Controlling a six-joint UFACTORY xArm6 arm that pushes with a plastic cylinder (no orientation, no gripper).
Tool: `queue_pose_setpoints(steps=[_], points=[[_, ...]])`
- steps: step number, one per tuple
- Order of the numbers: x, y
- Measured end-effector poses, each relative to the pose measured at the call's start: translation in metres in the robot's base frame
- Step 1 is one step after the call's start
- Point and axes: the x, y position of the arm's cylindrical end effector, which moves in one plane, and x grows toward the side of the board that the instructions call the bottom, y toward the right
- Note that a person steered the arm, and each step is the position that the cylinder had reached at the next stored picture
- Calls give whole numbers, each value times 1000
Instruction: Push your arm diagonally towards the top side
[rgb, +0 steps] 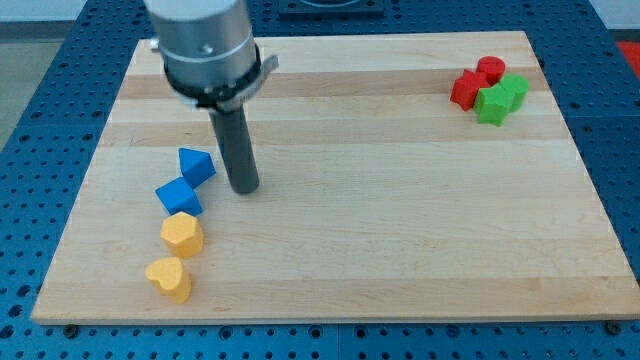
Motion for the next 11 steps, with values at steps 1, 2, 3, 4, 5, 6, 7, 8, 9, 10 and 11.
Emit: queue_pose_setpoints(steps=[1, 2, 3, 4, 5, 6, 7, 8, 9, 10, 11], points=[[3, 0], [-22, -2], [-53, -8], [-53, -9], [-53, -9], [-63, 21], [-72, 51], [-85, 66], [-99, 82], [-120, 83], [-120, 83]])
